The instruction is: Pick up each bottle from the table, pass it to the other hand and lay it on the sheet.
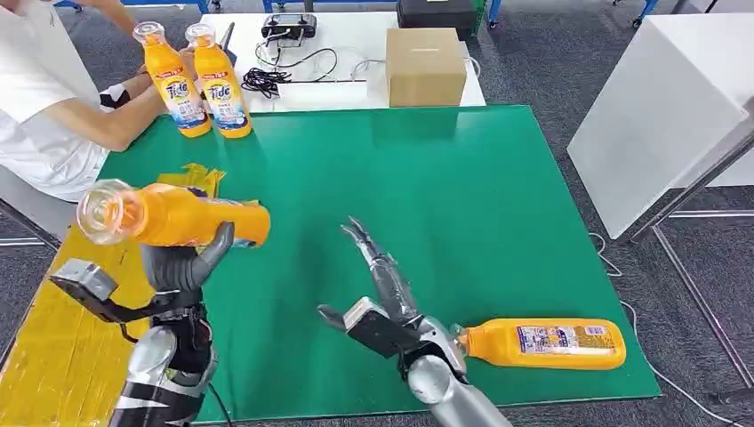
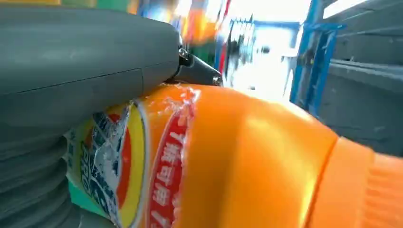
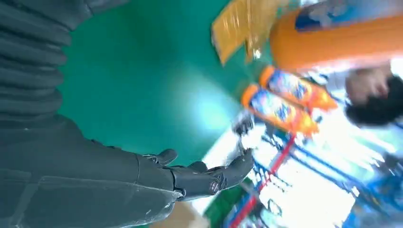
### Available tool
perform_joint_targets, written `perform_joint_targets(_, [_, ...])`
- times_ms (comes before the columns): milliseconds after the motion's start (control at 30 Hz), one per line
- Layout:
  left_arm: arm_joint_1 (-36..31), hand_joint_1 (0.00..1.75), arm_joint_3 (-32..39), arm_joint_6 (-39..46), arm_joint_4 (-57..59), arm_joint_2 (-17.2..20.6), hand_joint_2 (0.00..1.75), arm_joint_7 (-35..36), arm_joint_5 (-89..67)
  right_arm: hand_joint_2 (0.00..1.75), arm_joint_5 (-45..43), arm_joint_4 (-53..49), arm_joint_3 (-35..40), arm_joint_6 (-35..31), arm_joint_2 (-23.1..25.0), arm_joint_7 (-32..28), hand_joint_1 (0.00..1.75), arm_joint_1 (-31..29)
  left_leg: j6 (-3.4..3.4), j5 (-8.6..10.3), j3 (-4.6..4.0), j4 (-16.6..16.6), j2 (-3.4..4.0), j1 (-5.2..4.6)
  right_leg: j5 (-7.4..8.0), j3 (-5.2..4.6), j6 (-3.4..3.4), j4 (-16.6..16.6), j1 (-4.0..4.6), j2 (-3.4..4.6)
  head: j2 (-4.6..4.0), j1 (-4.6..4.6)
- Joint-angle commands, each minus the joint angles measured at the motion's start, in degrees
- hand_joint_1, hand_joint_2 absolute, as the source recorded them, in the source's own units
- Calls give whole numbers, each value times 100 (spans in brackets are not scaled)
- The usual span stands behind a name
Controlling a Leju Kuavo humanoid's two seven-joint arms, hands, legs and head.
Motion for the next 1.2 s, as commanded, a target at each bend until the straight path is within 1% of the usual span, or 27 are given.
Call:
perform_joint_targets(33, [-775, 175, 42, 518, 1150, 797, 175, 224, -1418, 175, 93, -1396, -453, -18, -649, 1, 0, 536, -2, -2, 19, -7, -15, -2, -8, 25, 3, -6, -2, -19, 0, 0])
perform_joint_targets(67, [-816, 175, -190, 955, 1241, 980, 175, 472, -2350, 175, 121, -1404, -489, -34, -643, -16, 0, 553, -2, -2, 13, -5, -7, -2, -5, 16, 2, -4, -1, -10, 0, 0])
perform_joint_targets(100, [-892, 175, -418, 1488, 1371, 1215, 175, 888, -3772, 175, 152, -1512, -578, -61, -668, -23, 0, 628, -2, -4, 16, -5, -7, 0, -6, 21, 3, -5, 0, -11, 0, 0])
perform_joint_targets(133, [-980, 175, -546, 1643, 1551, 1416, 175, 1301, -4796, 175, 154, -1610, -670, -83, -687, -23, 0, 698, -3, -3, 17, -6, -4, 0, -7, 21, 3, -6, 0, -9, 0, 0])
perform_joint_targets(167, [-1089, 175, -647, 1637, 1738, 1627, 175, 1966, -6183, 175, 144, -1745, -847, -65, -700, -61, 0, 795, -2, -1, 12, -5, -5, 0, -6, 16, 2, -4, 0, -11, 0, 2])
perform_joint_targets(200, [-1196, 175, -721, 1528, 1936, 1791, 175, 2360, -7016, 175, 103, -1812, -952, 10, -713, -64, 0, 843, -4, -2, 25, -9, -14, 0, -11, 33, 3, -8, 0, -22, 0, 2])
perform_joint_targets(233, [-1316, 175, -766, 1345, 2153, 1911, 175, 2530, -7424, 175, 53, -1863, -1091, 50, -713, -59, 0, 891, -5, -4, 32, -9, -13, 2, -14, 39, 3, -9, 1, -25, 0, 0])
perform_joint_targets(267, [-1410, 175, -820, 1203, 2293, 1977, 175, 2621, -7643, 175, 34, -1874, -1152, 57, -698, -56, 0, 912, -3, 1, 11, -6, -1, 0, -4, 12, 1, -3, -2, -8, 0, 2])
perform_joint_targets(300, [-1467, 175, -808, 1178, 2412, 1976, 175, 2614, -7646, 175, 24, -1887, -1190, 93, -700, -65, 0, 920, -5, -1, 27, -9, -14, 2, -9, 32, 1, -8, 0, -20, 0, 2])
perform_joint_targets(367, [-1512, 175, -811, 1195, 2484, 1975, 175, 2586, -7654, 175, 16, -1893, -1218, 119, -690, -73, 0, 929, -2, 0, 8, -4, 3, 2, -2, 10, 1, -3, 0, -1, 0, 2])
perform_joint_targets(400, [-1519, 175, -818, 1193, 2491, 1950, 175, 2585, -7655, 175, 17, -1884, -1213, 120, -672, -73, 0, 924, -4, -4, 21, -4, 5, 4, -6, 24, 2, -4, 2, -3, 0, 0])
perform_joint_targets(433, [-1508, 175, -826, 1200, 2479, 1935, 175, 2587, -7659, 175, 18, -1874, -1204, 121, -656, -74, 0, 920, -3, -2, 10, -2, 14, 3, -4, 10, 1, -2, 2, 1, 0, 0])
perform_joint_targets(500, [-1508, 175, -826, 1200, 2479, 1935, 175, 2587, -7659, 175, 18, -1874, -1204, 121, -656, -74, 0, 920, -2, 0, 7, -3, 13, 1, -4, 6, 1, -2, -1, -2, 0, 2])
perform_joint_targets(533, [-1508, 175, -826, 1200, 2479, 1935, 175, 2587, -7659, 175, 18, -1874, -1204, 121, -656, -74, 0, 920, -2, -4, 18, -4, 9, 2, -8, 19, 2, -4, 0, -6, 0, 0])
perform_joint_targets(600, [-1508, 175, -826, 1200, 2479, 1935, 175, 2587, -7659, 175, 18, -1874, -1204, 121, -656, -74, 0, 920, -2, -2, 10, -3, 13, 2, -4, 11, 2, -3, 0, 2, 0, 0])
perform_joint_targets(633, [-1508, 175, -826, 1200, 2479, 1935, 175, 2587, -7659, 175, 18, -1874, -1204, 121, -656, -74, 0, 920, -2, -7, 21, -3, 14, 4, -8, 23, 3, -6, 2, 3, 0, 2])
perform_joint_targets(733, [-1508, 175, -826, 1200, 2479, 1935, 175, 2587, -7659, 175, 18, -1874, -1204, 121, -656, -74, 0, 920, -2, -2, 9, -2, 16, 3, -3, 10, 2, -3, 0, 4, 0, 2])
perform_joint_targets(800, [-1676, 175, -1051, 622, 2668, 2061, 175, 2887, -8025, 175, 23, -1866, -1300, 129, -601, -65, 0, 936, -4, -10, 30, -4, 14, 6, -10, 35, 3, -9, 3, 0, 0, 2])
perform_joint_targets(833, [-1933, 175, -1207, 4, 3034, 2130, 175, 3012, -8121, 175, 24, -1888, -1379, 176, -572, -62, 0, 966, -3, -1, 6, 0, 13, 5, -3, 9, 0, -2, 2, 0, 0, 0])
perform_joint_targets(867, [-2164, 175, -1315, -378, 3364, 2159, 175, 3090, -8163, 175, 39, -1897, -1433, 210, -541, -44, 0, 983, -5, -4, 16, -1, 7, 6, -8, 20, 1, -3, 3, -6, 0, 2])
perform_joint_targets(933, [-2656, 175, -1618, -802, 4146, 2216, 175, 3126, -8194, 175, 101, -1835, -1497, 282, -481, 4, 0, 967, -6, 0, 13, 1, -9, 7, -9, 23, 0, 0, 4, -21, 0, 0])
perform_joint_targets(1033, [-3072, 175, -1884, -1084, 4968, 2250, 175, 3135, -8149, 175, 124, -1699, -1534, 264, -424, 9, 0, 915, -7, 2, 12, 1, -3, 8, -4, 19, -1, -1, 7, -14, 0, 0])
perform_joint_targets(1200, [-3262, 175, -2142, -1428, 5399, 2380, 175, 2979, -8077, 175, 123, -1587, -1543, 227, -412, 9, 0, 857, -8, 3, 14, -4, 21, 4, -1, 14, 1, -1, 5, 9, 0, 0])
